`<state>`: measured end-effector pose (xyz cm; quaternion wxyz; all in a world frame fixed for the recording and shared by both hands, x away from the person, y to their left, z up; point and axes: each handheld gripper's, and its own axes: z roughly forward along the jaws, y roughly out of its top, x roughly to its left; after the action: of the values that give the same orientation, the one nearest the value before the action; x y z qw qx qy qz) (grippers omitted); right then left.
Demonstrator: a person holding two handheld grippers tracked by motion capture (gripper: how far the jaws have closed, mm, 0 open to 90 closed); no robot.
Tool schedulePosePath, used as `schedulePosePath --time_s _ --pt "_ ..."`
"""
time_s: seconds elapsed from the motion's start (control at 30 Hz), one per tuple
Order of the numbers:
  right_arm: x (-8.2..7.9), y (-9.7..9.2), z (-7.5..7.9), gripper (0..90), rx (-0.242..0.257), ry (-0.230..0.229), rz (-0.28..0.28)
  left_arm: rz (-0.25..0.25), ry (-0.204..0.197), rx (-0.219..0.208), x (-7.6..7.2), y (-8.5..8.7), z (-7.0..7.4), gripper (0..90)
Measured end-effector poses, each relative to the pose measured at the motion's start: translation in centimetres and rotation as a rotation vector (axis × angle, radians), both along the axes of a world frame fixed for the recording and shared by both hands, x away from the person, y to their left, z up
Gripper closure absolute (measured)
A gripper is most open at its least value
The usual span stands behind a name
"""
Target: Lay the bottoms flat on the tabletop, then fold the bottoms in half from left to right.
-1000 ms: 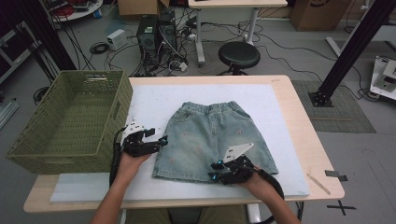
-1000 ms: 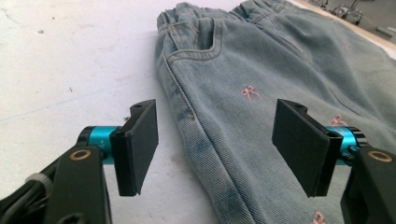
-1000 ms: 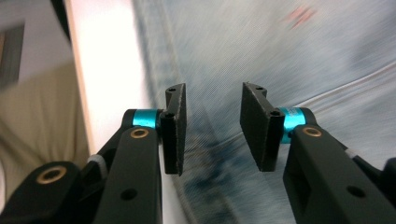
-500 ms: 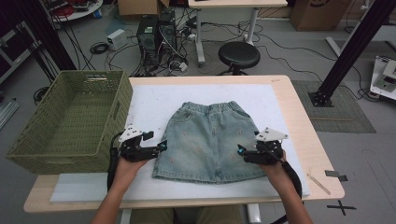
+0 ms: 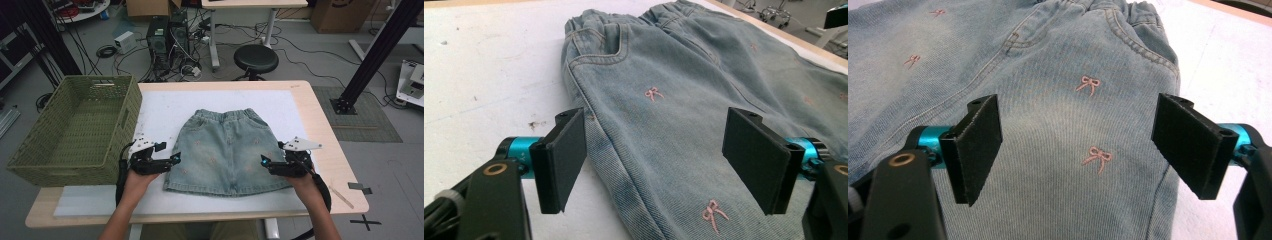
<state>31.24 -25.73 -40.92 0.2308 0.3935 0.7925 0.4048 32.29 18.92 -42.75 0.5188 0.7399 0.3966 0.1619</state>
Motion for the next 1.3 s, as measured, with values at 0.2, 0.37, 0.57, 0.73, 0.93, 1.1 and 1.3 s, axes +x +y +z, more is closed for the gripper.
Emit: schedulePosePath --time_s 0.2,0.37,0.57,0.73,0.93,1.1,1.3 --pt "0.0 -0.6 0.2 21.2 0.021 -0.013 -0.016 -0.012 -0.004 0.018 -0.6 -0.3 0.2 25.9" --pt "-0.1 -0.6 0.0 21.2 0.028 -0.028 -0.022 -0.025 0.006 0.041 -0.9 -0.3 -0.1 25.9" --pt "-0.3 -0.9 -0.1 21.2 0.031 -0.031 -0.035 -0.03 0.036 0.04 -1.5 -0.1 -0.4 25.9" --pt "-0.4 -0.9 0.0 21.2 0.031 -0.044 -0.031 -0.055 0.066 0.059 -2.2 -0.1 -0.8 25.9" --pt "-0.5 -0.9 -0.4 21.2 0.031 -0.036 -0.027 -0.003 0.121 0.091 -2.9 0.0 -1.0 27.0" --pt "-0.4 -0.3 -0.7 21.2 0.023 -0.031 -0.015 -0.003 0.14 0.14 -3.7 -0.3 -1.6 27.8" --pt "-0.4 0.5 -0.8 21.2 0.018 -0.022 0.01 -0.003 0.176 0.177 -3.9 -0.2 -2.2 28.0"
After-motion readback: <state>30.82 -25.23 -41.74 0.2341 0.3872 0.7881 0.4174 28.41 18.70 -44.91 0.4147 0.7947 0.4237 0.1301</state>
